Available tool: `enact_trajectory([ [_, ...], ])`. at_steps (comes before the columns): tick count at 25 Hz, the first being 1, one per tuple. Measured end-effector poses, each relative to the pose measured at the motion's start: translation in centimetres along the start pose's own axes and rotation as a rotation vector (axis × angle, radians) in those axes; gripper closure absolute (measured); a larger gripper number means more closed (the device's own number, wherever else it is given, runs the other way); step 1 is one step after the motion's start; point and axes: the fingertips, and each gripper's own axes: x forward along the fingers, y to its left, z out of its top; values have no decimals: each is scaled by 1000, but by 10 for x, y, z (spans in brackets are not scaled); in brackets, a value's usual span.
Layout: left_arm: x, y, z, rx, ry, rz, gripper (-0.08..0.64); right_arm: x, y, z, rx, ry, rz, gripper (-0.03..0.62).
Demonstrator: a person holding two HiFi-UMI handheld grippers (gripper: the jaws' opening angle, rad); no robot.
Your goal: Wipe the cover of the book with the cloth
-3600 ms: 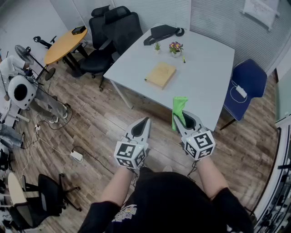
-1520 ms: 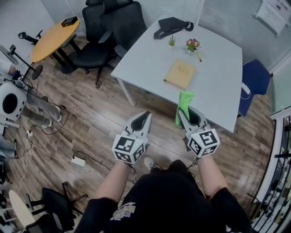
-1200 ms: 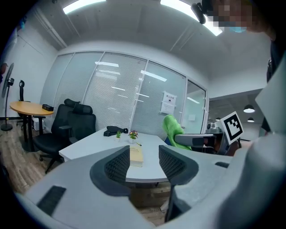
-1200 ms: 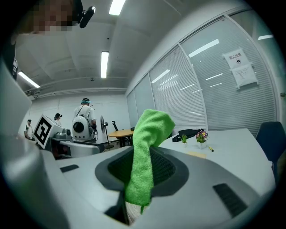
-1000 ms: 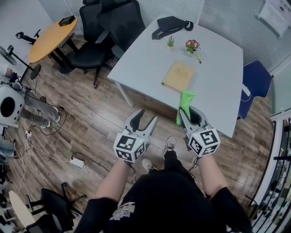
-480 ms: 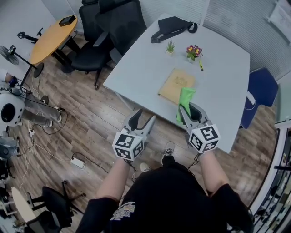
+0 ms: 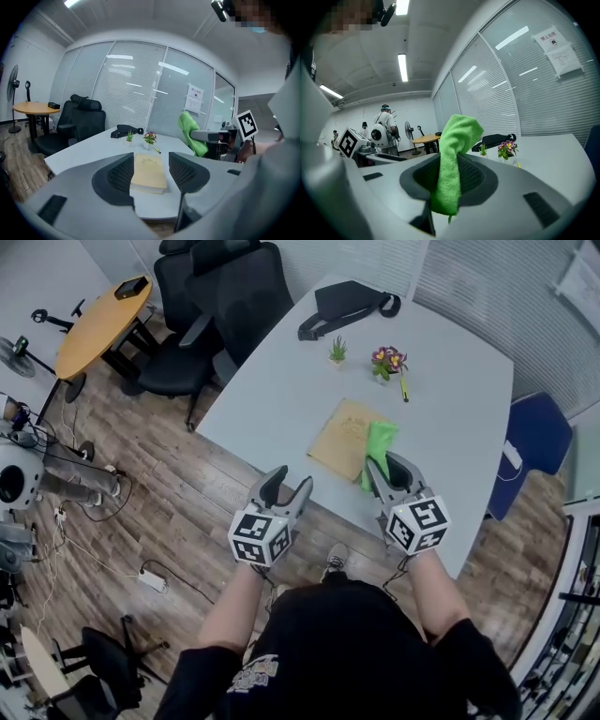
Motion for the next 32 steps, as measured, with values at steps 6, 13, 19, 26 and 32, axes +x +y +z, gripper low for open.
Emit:
enact_trajectory([
  [6, 23, 5, -3, 5, 35, 11, 339, 8, -20, -1, 25, 8, 1, 494],
  [13, 42, 11, -12, -3, 67, 1, 339, 16, -32, -5, 17, 26, -7, 494],
  [19, 65, 26, -17, -1, 108, -61, 339, 28, -39, -8, 18, 45, -63, 494],
  [26, 107, 46, -24, 15, 196, -176, 339, 51, -60, -13, 55, 69, -181, 494],
  [32, 146, 58, -38, 26, 280, -275, 339, 69, -80, -20, 81, 94, -276, 494],
])
